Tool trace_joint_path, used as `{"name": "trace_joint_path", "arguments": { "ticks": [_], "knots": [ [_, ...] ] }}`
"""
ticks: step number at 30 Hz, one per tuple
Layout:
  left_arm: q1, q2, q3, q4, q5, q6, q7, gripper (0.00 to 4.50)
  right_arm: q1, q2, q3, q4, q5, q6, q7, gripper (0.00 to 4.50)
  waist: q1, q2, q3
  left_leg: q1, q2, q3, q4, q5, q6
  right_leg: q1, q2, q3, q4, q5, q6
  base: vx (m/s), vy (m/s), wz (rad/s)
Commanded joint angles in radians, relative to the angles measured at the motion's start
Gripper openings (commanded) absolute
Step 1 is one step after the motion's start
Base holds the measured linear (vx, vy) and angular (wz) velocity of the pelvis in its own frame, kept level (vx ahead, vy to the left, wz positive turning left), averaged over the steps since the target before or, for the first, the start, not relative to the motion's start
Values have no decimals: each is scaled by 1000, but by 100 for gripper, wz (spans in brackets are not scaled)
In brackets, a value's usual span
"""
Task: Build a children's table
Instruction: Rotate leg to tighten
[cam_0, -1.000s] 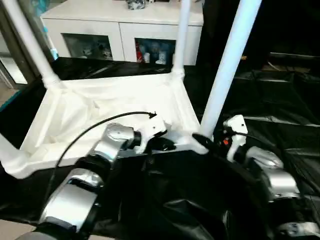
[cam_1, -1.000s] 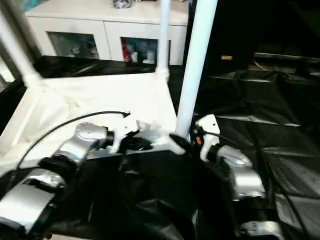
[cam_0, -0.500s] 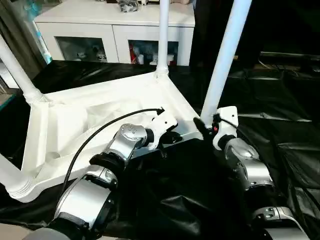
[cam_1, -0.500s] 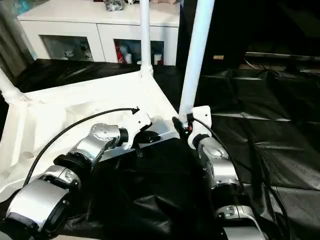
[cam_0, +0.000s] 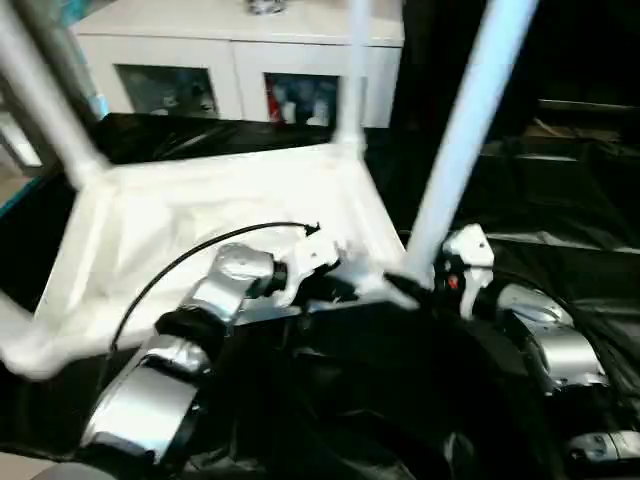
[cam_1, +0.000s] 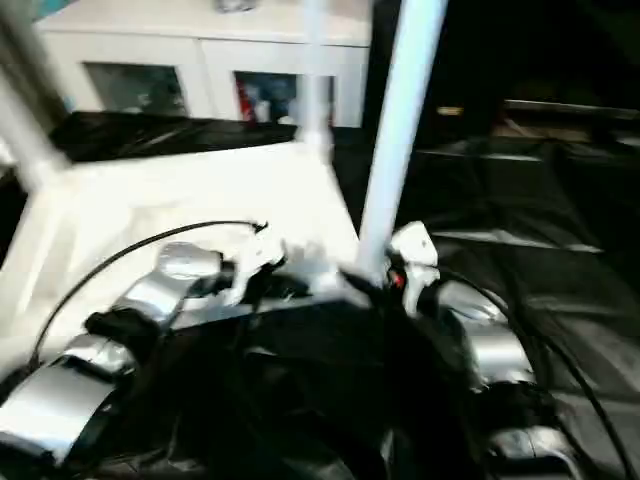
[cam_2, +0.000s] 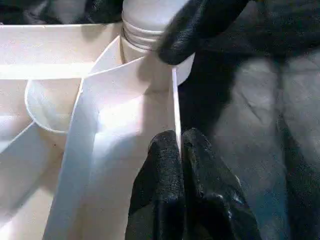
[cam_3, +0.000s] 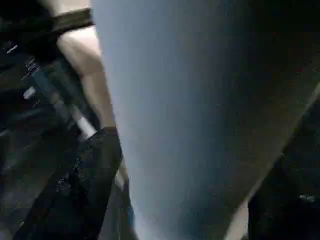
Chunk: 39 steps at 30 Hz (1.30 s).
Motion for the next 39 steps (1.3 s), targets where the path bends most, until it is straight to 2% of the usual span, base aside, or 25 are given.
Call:
{"name": "trace_joint_path", "arguments": {
  "ticks": [1, 3, 4, 8, 16, 17, 18, 21, 31, 39],
  "knots": [
    [15, 3, -5, -36, -34, -10, -58, 0, 5, -19, 15, -20, 5, -5, 46, 354, 3, -18, -69, 21, 40, -9, -62, -173, 124, 49, -36, 27, -40, -64, -303, 0, 0, 0],
    [23, 15, -4, -49, -39, -6, -78, 0, 3, -26, 16, -19, 7, -7, 66, 354, 4, -16, -65, 23, 41, -10, -67, -215, 102, 47, -38, 28, -47, -136, -289, 0, 0, 0],
    [32, 32, -4, -66, -44, -1, -101, 0, 2, -33, 16, -22, 16, -2, 90, 354, 5, -19, -64, 24, 41, -10, -68, -234, 92, 46, -38, 29, -49, -171, -280, 0, 0, 0],
    [40, 57, -3, -87, -50, 9, -131, 0, 5, -43, 20, -32, 27, 5, 126, 354, 6, -18, -63, 24, 43, -11, -72, -242, 74, 45, -39, 31, -52, -207, -267, 0, 0, 0],
    [58, 106, -5, -119, -44, 33, -166, 0, 15, -44, 25, -52, 44, 4, 153, 354, 6, -17, -67, 22, 41, -11, -68, -191, 85, 46, -37, 30, -42, -133, -279, 0, 0, 0],
    [66, 116, -4, -130, -47, 42, -173, 0, 21, -42, 24, -59, 46, 4, 157, 354, 7, -11, -68, 23, 41, -11, -67, -190, 85, 46, -37, 30, -41, -129, -281, 0, 0, 0],
    [70, 121, -4, -136, -49, 47, -177, 0, 24, -41, 22, -63, 48, 7, 161, 354, 5, -14, -67, 23, 40, -10, -67, -194, 86, 45, -35, 29, -42, -126, -283, 0, 0, 0],
    [79, 131, -6, -149, -52, 54, -183, 0, 28, -40, 20, -68, 56, 15, 168, 354, 5, -14, -67, 23, 41, -11, -68, -200, 83, 47, -36, 29, -42, -131, -284, 0, 0, 0],
    [104, 127, -23, -196, -62, 83, -187, 0, 26, -14, 35, -63, 63, 28, 157, 279, -2, -14, -68, 23, 40, -11, -68, -200, 77, 48, -36, 29, -41, -132, -285, 0, 0, 0],
    [111, 122, -27, -213, -66, 92, -180, 0, 35, -10, 35, -71, 75, 40, 162, 272, -2, -13, -69, 23, 39, -11, -65, -186, 83, 48, -34, 29, -39, -116, -288, 0, 0, 0]
  ]
}}
